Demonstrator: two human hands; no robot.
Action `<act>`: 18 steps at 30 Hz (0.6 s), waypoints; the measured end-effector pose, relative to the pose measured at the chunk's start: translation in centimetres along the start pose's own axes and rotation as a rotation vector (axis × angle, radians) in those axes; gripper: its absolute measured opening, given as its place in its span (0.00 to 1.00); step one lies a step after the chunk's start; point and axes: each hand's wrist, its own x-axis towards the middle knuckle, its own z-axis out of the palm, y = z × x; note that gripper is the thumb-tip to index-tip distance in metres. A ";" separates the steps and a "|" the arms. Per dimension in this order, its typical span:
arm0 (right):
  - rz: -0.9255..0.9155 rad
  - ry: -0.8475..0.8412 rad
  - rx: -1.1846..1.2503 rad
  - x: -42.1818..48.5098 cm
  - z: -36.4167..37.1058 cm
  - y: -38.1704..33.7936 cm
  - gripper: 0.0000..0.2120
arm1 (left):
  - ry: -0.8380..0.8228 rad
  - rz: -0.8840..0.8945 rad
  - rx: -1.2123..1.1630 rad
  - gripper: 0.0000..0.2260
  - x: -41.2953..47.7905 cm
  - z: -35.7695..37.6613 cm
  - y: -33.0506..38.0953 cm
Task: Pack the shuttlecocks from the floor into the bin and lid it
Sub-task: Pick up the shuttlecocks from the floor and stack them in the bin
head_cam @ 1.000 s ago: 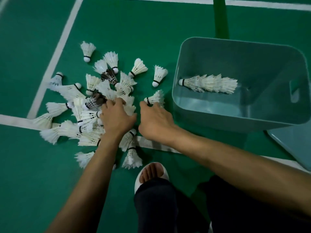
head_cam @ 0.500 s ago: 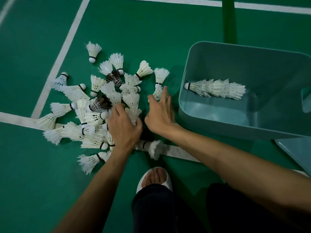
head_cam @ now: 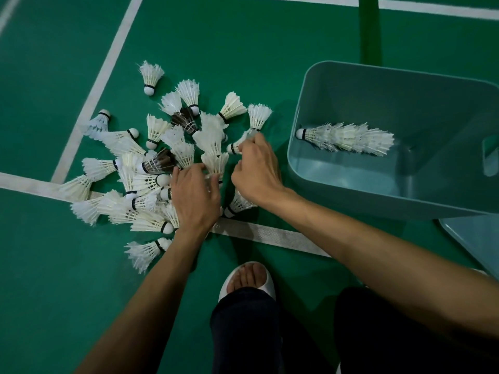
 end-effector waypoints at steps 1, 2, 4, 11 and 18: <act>-0.009 0.021 0.009 0.0 -0.3 -0.3 0.09 | 0.015 0.004 -0.036 0.09 0.2 -0.3 0.2; -0.016 0.033 0.018 0.1 -0.6 -0.6 0.10 | 0.028 0.008 -0.062 0.10 0.4 -0.6 0.4; -0.038 0.050 0.038 0.0 -1.5 -1.3 0.10 | 0.054 0.019 -0.083 0.11 0.9 -1.4 1.0; -0.098 0.240 0.081 0.4 -4.8 -2.2 0.08 | 0.003 0.012 -0.174 0.20 3.5 -5.2 3.6; -0.038 0.143 0.077 2.0 -6.4 -1.4 0.07 | -0.193 0.064 -0.197 0.14 4.5 -7.9 4.1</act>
